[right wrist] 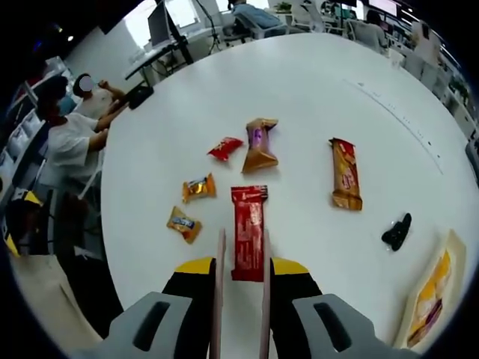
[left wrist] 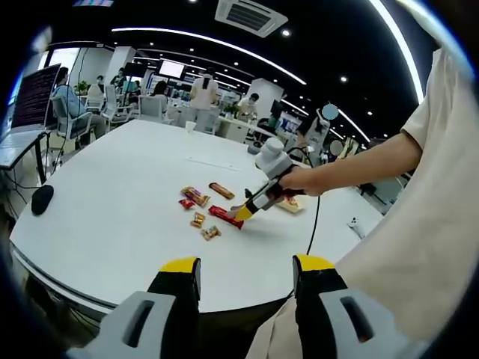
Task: Place the target food into the container with the food tongs after gripping and lifting it, then release it inside without dropping or visibly crushing the food.
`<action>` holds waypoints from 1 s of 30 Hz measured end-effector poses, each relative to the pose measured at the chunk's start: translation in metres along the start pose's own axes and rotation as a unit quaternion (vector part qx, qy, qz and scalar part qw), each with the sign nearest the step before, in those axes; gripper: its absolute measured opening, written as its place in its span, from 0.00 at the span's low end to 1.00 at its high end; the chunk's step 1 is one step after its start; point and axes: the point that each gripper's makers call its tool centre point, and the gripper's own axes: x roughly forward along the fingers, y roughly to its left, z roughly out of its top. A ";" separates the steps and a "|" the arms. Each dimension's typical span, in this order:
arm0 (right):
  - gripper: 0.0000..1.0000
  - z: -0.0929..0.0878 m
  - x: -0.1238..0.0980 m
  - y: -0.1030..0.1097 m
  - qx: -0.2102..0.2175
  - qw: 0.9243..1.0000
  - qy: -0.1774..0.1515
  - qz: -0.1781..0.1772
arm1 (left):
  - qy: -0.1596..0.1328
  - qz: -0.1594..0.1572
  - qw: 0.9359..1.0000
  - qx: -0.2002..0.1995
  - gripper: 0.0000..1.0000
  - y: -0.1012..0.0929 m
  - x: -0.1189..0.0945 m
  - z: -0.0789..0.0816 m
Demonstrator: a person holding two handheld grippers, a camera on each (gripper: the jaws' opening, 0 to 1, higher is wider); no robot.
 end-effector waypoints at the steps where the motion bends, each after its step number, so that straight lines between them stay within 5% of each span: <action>1: 0.27 0.000 0.001 0.000 0.001 1.000 0.000 0.001 | -0.001 0.000 1.000 -0.001 0.49 0.000 0.000 0.000; 30: 0.27 0.001 0.006 -0.002 -0.031 0.999 0.019 -0.024 | -0.008 0.003 1.000 -0.011 0.49 0.006 -0.002 0.005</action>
